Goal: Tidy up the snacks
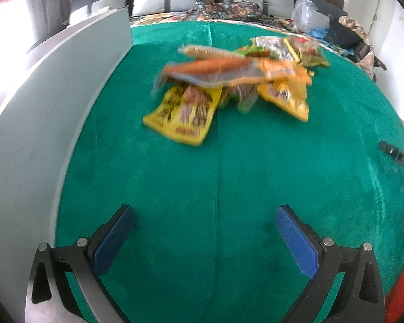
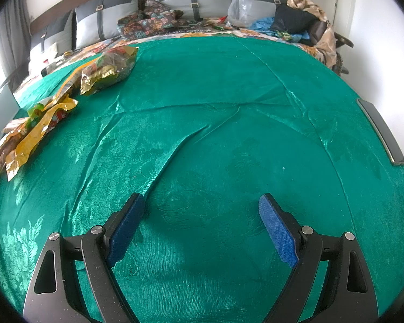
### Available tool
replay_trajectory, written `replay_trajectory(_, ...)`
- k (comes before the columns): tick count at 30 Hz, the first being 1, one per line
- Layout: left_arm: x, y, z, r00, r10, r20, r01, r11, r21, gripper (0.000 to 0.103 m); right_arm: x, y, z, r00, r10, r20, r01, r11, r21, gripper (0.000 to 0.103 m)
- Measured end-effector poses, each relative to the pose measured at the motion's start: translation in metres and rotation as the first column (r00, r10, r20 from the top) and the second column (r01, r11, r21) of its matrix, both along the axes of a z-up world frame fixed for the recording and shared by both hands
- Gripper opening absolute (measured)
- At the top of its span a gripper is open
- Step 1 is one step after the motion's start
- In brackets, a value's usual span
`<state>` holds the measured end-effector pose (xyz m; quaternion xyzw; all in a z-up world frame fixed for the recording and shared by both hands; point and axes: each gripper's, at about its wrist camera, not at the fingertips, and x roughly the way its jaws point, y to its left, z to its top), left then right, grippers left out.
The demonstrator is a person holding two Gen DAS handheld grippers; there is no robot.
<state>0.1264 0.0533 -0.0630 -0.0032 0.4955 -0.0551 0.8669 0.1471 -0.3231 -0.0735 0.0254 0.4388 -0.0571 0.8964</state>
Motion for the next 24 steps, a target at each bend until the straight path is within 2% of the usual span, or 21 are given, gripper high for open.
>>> replay_trajectory(2,0.019,0.0,0.012,1.0,-0.027,0.01,0.027,0.999,0.036,0.103,0.0,0.0,0.0,1.0,0.0,0.0,0.0,1.0,0.0,0.089)
replay_trajectory(4,0.046,-0.001,0.018,0.998,-0.054,-0.013,0.054,0.996,0.072,0.103,0.0,0.0,0.0,1.0,0.0,0.0,0.0,1.0,0.001,0.089)
replay_trajectory(8,0.108,0.008,0.007,0.994,-0.031,-0.108,0.037,0.998,0.057,0.102,0.0,0.0,0.0,1.0,0.0,0.0,0.0,1.0,0.001,0.089)
replay_trajectory(9,0.119,0.011,0.003,0.993,-0.017,-0.119,0.022,0.999,0.044,0.096,0.0,0.0,0.0,1.0,0.0,0.001,0.0,1.0,0.001,0.089)
replay_trajectory(10,0.126,0.013,0.0,0.992,-0.015,-0.129,0.016,1.0,0.01,0.079,0.0,0.0,0.0,1.0,0.001,0.001,-0.001,1.0,0.001,0.089)
replay_trajectory(11,0.127,0.013,0.001,0.994,-0.01,-0.112,0.011,1.0,0.006,0.071,0.0,0.0,0.0,1.0,0.001,0.0,-0.001,1.0,0.001,0.089)
replay_trajectory(12,0.125,0.01,0.001,0.995,-0.013,-0.101,0.016,1.0,0.024,0.058,0.0,0.001,0.0,1.0,0.001,0.0,-0.001,1.0,0.001,0.089)
replay_trajectory(16,0.088,0.008,-0.003,0.994,0.0,-0.112,0.003,1.0,0.026,0.053,0.001,0.0,-0.001,1.0,0.001,0.001,-0.001,1.0,0.001,0.089)
replay_trajectory(21,0.011,0.02,-0.006,0.985,0.033,-0.168,-0.041,0.998,-0.05,0.056,-0.001,0.001,0.0,1.0,0.001,0.001,-0.001,1.0,0.001,0.089)
replay_trajectory(23,-0.006,0.021,-0.004,0.985,0.015,-0.172,-0.029,0.997,-0.077,0.062,-0.001,0.001,0.0,1.0,0.001,0.001,-0.001,1.0,0.001,0.089)
replay_trajectory(24,-0.008,0.023,-0.003,0.987,0.009,-0.162,-0.023,0.996,-0.082,0.07,-0.001,0.001,0.0,1.0,0.001,0.001,-0.001,1.0,0.001,0.089)
